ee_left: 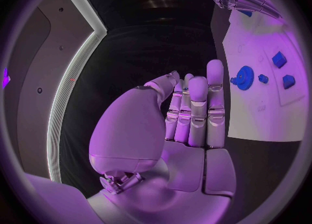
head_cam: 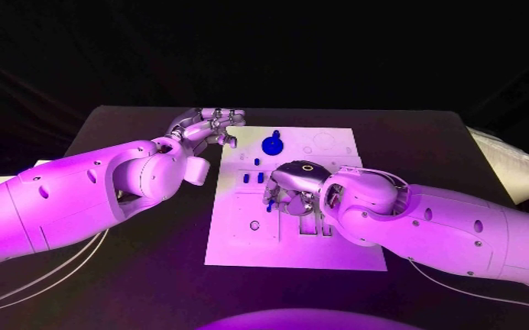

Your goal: Assemble the parts on the task board

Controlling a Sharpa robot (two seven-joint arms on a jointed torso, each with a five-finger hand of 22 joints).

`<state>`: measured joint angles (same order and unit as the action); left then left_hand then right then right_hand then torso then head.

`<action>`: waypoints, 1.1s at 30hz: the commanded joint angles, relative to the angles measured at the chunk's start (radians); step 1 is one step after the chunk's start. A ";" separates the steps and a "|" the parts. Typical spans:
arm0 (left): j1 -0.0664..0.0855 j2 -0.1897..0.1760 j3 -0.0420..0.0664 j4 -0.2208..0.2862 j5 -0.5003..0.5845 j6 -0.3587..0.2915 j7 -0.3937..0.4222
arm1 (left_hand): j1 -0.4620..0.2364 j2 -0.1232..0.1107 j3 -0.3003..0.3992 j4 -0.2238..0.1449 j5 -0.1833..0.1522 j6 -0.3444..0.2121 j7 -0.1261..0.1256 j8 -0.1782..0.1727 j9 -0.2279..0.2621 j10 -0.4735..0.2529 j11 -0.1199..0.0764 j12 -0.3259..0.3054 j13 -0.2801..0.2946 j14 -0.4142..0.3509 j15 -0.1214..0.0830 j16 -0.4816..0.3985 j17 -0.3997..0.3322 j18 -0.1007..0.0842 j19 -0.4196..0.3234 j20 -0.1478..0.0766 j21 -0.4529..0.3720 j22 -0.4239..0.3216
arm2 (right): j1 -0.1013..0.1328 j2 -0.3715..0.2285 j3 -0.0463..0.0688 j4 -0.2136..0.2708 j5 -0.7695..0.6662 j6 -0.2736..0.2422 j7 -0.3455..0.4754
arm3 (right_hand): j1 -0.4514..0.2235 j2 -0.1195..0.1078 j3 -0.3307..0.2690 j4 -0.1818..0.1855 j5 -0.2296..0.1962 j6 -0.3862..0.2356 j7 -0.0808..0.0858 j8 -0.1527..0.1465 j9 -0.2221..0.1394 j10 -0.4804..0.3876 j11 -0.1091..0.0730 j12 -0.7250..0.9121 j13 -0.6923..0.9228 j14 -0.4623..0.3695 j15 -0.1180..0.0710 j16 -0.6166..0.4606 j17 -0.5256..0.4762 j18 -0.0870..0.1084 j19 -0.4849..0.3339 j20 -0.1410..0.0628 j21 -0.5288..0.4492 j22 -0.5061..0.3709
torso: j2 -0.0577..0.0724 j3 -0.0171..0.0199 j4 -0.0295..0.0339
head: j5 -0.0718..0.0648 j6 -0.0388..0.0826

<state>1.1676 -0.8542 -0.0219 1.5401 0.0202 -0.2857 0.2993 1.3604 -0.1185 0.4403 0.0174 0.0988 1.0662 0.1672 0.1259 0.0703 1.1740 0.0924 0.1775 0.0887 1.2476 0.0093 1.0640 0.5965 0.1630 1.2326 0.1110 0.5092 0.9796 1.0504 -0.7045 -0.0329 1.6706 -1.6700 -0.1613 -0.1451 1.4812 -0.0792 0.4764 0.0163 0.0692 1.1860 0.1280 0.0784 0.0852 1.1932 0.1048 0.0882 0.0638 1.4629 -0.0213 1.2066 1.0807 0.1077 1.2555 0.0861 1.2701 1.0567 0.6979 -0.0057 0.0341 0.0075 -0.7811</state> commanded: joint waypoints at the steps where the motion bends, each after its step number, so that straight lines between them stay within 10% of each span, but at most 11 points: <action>1: 0.000 0.002 0.001 0.001 -0.003 0.016 0.001 | 0.010 0.001 0.000 -0.004 0.004 -0.006 0.000 0.003 -0.002 -0.007 -0.001 0.005 0.001 -0.007 -0.001 -0.003 -0.001 0.020 0.000 -0.002 -0.005 -0.001 | -0.002 0.003 -0.001 -0.001 -0.033 0.048 -0.006 | -0.007 0.003 0.005 0.001 0.004 -0.001 0.006 -0.005 0.002 0.041 -0.037 0.002 0.001 0.030 0.007 0.004 -0.001 0.004 0.000 0.004 0.004 0.000 | 0.000 -0.0004 0.0002 | 0.001 -0.002; 18: -0.001 0.002 0.001 -0.005 -0.003 0.018 -0.003 | 0.011 0.002 -0.001 -0.004 0.004 -0.007 0.000 0.003 -0.002 -0.009 0.000 0.006 0.001 -0.008 0.000 -0.004 -0.004 0.019 0.000 -0.002 -0.006 -0.002 | -0.002 0.006 -0.002 0.008 -0.055 0.065 -0.019 | -0.022 0.001 0.004 -0.001 0.003 -0.001 0.006 -0.005 0.003 0.041 -0.037 0.000 0.002 0.030 0.007 0.006 0.000 0.004 0.000 0.005 0.005 0.000 | 0.000 -0.0005 0.0000 | 0.002 -0.004; 33: -0.001 0.003 0.001 -0.005 -0.003 0.017 -0.004 | 0.011 0.002 -0.001 -0.004 0.004 -0.007 0.000 0.003 -0.002 -0.009 0.000 0.006 0.001 -0.008 0.000 -0.004 -0.004 0.019 0.000 -0.002 -0.006 -0.002 | -0.002 0.021 -0.007 -0.010 -0.057 0.053 -0.041 | -0.126 -0.058 -0.068 0.018 0.074 -0.083 0.032 -0.016 -0.014 -0.087 -0.002 -0.024 -0.002 0.021 0.036 -0.004 -0.021 0.011 -0.025 0.030 -0.022 -0.035 | 0.000 -0.0007 0.0003 | 0.002 -0.009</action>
<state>1.1664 -0.8529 -0.0218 1.5343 0.0201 -0.2846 0.2924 1.3604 -0.1185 0.4403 0.0175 0.0988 1.0662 0.1672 0.1259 0.0695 1.1742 0.0922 0.1775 0.0886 1.2477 0.0093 1.0641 0.5936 0.1630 1.2326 0.1109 0.5092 0.9788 1.0519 -0.6850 -0.0358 1.6660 -1.7119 -0.1209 -0.1674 1.3642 -0.1357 0.4124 0.0360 0.1393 1.1085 0.1627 0.0652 0.0712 1.1150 0.1000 0.0696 0.0643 1.4666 0.0075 1.2066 1.0609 0.1078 1.2301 0.1114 1.2503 1.0217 0.6977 -0.0064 0.0346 0.0091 -0.7898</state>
